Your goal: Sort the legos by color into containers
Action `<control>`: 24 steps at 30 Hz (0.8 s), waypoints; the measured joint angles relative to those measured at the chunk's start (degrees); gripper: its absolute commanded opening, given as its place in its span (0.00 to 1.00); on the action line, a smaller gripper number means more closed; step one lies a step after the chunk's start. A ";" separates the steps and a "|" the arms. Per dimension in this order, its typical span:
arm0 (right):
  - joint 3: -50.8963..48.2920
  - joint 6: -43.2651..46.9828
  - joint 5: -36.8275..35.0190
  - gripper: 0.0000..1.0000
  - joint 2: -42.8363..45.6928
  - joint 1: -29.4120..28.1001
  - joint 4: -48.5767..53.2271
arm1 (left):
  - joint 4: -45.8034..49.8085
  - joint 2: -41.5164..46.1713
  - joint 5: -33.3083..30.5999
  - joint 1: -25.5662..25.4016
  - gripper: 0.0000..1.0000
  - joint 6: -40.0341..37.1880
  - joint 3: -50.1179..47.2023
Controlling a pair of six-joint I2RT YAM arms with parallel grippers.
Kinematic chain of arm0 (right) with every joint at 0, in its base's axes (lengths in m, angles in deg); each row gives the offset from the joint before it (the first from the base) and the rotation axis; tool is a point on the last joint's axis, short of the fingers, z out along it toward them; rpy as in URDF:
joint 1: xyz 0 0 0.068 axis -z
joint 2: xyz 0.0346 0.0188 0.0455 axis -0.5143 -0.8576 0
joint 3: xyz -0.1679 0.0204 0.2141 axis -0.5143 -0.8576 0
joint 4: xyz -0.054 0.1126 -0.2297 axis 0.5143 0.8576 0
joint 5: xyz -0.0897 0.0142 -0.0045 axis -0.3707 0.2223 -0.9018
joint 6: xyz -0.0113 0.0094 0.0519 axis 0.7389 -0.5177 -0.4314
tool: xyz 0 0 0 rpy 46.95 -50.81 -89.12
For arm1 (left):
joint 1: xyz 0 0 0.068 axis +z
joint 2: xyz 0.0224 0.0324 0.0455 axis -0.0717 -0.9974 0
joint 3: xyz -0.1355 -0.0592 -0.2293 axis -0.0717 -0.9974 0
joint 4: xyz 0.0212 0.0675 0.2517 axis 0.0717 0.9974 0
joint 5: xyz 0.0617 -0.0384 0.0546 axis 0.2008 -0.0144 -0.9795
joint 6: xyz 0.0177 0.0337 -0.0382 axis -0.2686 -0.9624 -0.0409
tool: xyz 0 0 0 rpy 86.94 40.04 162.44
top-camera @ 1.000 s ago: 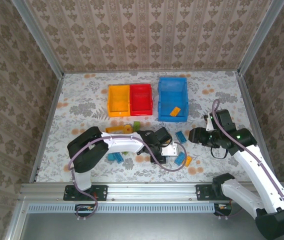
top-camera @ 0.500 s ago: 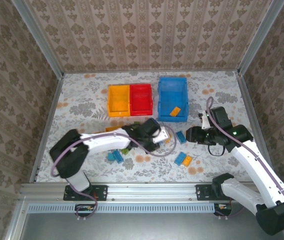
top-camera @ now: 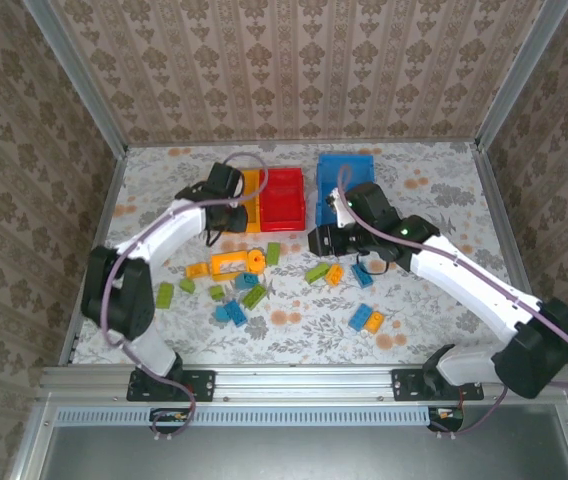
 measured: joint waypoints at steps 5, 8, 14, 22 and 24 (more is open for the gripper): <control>4.48 0.02 -0.74 0.52 -6.32 0.00 -0.61 | 3.56 -10.45 0.15 3.34 0.26 2.08 11.32; 6.14 0.00 -0.85 0.51 -9.03 0.00 -0.52 | 5.49 -14.40 0.33 3.82 0.30 2.58 15.37; 7.15 0.00 -1.97 0.52 -10.69 -0.04 0.66 | 6.80 -16.90 2.73 3.63 0.44 3.61 16.00; 6.62 -1.70 -3.96 0.48 -11.21 -0.04 4.24 | 6.95 -16.96 4.02 3.63 0.50 3.76 15.96; 5.88 -3.74 -4.50 0.47 -11.26 -0.17 4.83 | 6.86 -16.39 4.02 3.48 0.53 3.80 15.52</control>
